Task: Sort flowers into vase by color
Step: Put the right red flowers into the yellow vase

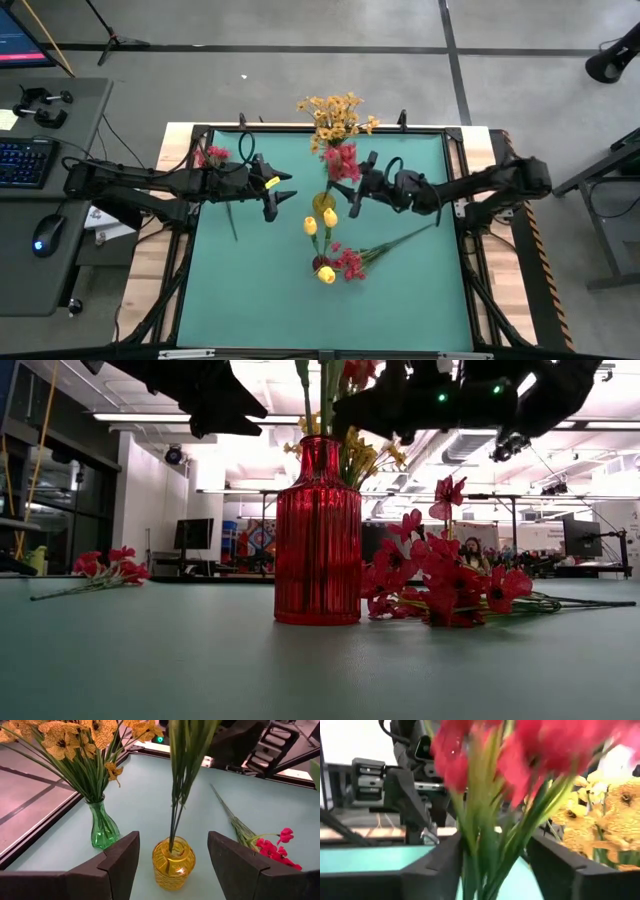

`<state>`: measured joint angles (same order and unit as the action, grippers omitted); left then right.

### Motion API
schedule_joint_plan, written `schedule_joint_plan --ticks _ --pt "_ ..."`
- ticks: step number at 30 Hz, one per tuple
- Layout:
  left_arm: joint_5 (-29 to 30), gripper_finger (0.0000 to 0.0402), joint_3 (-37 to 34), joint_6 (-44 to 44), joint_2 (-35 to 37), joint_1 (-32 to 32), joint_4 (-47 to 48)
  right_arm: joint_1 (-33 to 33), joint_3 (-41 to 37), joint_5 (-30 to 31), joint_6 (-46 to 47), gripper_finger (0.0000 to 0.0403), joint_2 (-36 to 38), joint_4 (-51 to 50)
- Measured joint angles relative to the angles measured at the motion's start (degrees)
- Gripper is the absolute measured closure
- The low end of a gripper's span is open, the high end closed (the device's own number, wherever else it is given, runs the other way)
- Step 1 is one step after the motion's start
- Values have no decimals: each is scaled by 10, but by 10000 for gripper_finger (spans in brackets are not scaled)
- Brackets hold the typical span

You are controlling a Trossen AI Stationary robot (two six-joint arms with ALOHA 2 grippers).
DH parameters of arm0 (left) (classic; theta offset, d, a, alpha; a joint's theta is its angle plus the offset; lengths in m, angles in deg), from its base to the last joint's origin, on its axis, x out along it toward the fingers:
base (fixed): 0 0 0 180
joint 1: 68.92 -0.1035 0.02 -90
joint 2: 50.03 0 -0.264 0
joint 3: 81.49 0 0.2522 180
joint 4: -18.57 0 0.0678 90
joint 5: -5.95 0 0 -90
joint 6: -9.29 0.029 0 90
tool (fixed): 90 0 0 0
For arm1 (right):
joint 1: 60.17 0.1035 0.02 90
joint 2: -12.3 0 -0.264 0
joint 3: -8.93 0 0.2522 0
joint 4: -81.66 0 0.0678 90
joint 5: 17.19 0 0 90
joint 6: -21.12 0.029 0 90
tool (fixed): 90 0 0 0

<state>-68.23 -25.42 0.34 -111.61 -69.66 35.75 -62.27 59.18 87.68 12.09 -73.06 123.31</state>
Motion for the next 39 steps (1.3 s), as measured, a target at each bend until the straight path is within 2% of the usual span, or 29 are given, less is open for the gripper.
schedule_joint_plan --ticks 5,9,16,23,33,39 --pt "0 178 0 0 0 0 0 0 0 0 2 133 73 -141" --pt "0 178 0 0 0 0 0 0 0 0 26 110 126 -255" --pt "0 178 0 0 0 0 -1 0 0 -1 91 107 201 -444" --pt "0 178 0 0 0 0 -2 0 0 -23 161 107 241 -590" --pt "0 178 0 0 0 0 -3 0 0 -146 283 108 246 -734" --pt "0 178 0 0 0 0 -2 34 0 -201 351 108 246 -758"
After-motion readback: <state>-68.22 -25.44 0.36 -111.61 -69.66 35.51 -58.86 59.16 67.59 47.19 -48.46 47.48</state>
